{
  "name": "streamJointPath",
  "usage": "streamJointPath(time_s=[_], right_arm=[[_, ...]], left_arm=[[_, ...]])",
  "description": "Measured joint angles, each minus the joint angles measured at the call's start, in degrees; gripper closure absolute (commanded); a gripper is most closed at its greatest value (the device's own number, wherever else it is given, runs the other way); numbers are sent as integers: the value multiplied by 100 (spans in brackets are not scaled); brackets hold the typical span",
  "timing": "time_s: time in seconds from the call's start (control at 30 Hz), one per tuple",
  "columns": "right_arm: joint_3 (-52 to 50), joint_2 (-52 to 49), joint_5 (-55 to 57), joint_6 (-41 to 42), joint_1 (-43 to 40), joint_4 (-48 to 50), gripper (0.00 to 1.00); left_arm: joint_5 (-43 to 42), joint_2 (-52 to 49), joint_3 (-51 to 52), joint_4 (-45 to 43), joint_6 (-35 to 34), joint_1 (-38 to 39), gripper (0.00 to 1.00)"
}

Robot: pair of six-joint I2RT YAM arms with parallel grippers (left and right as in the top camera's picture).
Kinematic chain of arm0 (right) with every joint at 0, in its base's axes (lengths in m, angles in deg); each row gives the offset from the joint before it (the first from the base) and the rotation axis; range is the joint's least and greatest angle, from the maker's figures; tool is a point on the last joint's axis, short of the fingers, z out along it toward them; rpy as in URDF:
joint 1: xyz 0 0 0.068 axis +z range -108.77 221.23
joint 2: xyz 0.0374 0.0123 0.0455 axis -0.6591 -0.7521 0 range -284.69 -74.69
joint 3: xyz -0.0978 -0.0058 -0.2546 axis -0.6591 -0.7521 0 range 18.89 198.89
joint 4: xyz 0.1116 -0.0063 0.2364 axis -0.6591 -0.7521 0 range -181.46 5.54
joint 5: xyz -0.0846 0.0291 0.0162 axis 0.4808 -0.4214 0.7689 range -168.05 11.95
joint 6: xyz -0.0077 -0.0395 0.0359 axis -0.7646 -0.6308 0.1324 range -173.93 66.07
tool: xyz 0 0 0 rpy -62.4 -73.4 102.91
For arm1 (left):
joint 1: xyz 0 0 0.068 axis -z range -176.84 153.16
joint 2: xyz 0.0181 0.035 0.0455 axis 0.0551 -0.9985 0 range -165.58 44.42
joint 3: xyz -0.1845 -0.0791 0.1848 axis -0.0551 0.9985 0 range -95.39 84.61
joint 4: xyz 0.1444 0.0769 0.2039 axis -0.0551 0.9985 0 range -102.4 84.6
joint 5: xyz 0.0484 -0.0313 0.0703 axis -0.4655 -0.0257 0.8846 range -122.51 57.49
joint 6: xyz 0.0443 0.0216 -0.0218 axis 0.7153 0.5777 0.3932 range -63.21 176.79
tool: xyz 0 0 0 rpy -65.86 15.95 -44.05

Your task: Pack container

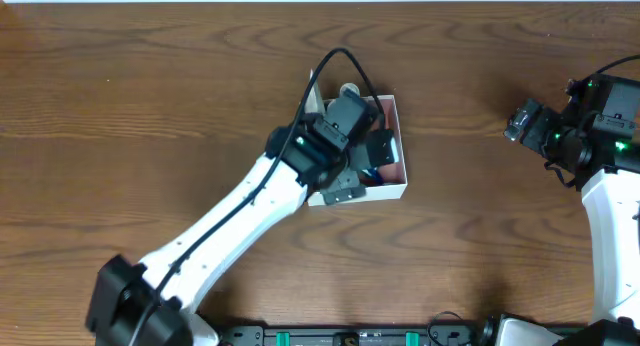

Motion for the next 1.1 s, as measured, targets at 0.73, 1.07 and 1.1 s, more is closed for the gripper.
streamJointPath(time_s=[0.73,1.07,1.1], right_arm=[[0,0,0,0,0,0,1],[0,0,0,0,0,2,1],[0,0,0,0,0,2,1]], left_arm=[[649,3722,2,1926,-3018,378,2],[1187,5407,2,2837,-3803,369,2],[1198,5545,4,2839,-3849,337,2]])
